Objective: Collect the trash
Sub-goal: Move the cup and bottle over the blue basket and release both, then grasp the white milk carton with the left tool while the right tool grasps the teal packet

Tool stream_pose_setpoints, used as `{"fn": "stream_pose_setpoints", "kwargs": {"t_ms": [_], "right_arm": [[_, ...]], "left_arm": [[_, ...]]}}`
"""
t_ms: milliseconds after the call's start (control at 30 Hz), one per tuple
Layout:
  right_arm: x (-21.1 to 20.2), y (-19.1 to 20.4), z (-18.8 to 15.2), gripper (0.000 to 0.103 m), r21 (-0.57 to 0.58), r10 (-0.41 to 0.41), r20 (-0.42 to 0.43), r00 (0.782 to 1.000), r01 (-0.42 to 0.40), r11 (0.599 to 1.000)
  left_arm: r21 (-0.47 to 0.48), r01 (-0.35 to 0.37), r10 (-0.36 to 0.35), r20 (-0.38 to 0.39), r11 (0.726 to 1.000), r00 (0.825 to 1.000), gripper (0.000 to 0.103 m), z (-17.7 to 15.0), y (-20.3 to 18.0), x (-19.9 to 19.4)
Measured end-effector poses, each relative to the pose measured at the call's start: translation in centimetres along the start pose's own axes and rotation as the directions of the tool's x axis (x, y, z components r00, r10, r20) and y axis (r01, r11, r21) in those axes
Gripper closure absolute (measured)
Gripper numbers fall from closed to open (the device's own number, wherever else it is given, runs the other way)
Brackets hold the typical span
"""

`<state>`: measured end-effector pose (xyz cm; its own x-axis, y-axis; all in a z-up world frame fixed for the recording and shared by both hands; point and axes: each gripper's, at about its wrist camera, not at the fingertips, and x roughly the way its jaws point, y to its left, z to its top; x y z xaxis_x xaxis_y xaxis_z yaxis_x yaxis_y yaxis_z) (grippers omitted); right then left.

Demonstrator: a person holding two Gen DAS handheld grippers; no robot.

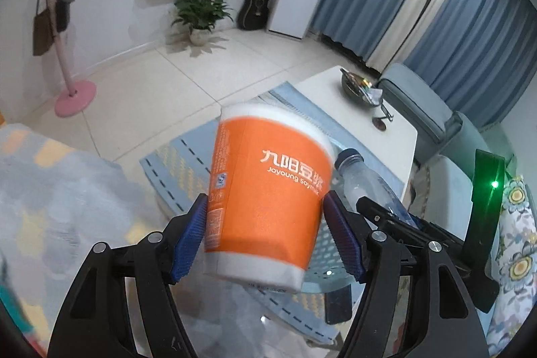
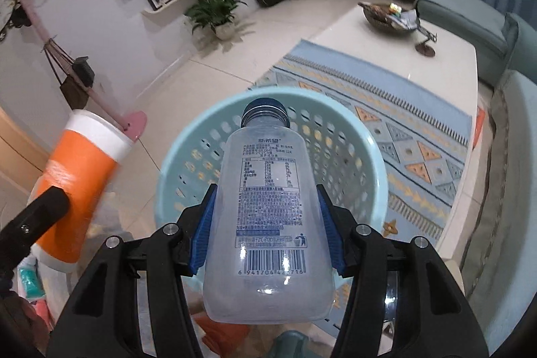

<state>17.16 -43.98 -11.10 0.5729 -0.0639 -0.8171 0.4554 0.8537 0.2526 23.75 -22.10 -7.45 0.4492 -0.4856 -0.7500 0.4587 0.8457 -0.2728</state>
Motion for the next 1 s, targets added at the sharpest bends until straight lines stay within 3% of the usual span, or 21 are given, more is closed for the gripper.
{"fn": "stream_pose_setpoints", "kwargs": {"t_ms": [100,333,633,1000], "right_arm": [[-0.3,-1.0,-0.1,0.049,0.008,0.000,0.010,1.000,0.000,1.000],[-1.8,-1.0,0.1,0.049,-0.002,0.023,0.044,0.999,-0.023,1.000],[-5.2,2.6,-0.5,0.049,-0.092,0.082,0.112,0.990,-0.072,0.993],[-10.9,9.8,-2.5,0.049,-0.252,0.187,0.195,0.963,-0.135,0.958]], "left_arm": [[-0.004,-0.005,0.005,-0.010,1.000,1.000,0.027,-0.1,-0.5,0.7],[0.003,0.007,-0.007,0.027,1.000,1.000,0.026,-0.8,-1.0,-1.4],[-0.028,0.010,-0.006,0.125,1.000,0.992,0.026,-1.8,-0.3,-6.7],[-0.071,-0.028,0.048,0.302,0.997,0.952,0.026,-4.1,3.0,-17.1]]}}
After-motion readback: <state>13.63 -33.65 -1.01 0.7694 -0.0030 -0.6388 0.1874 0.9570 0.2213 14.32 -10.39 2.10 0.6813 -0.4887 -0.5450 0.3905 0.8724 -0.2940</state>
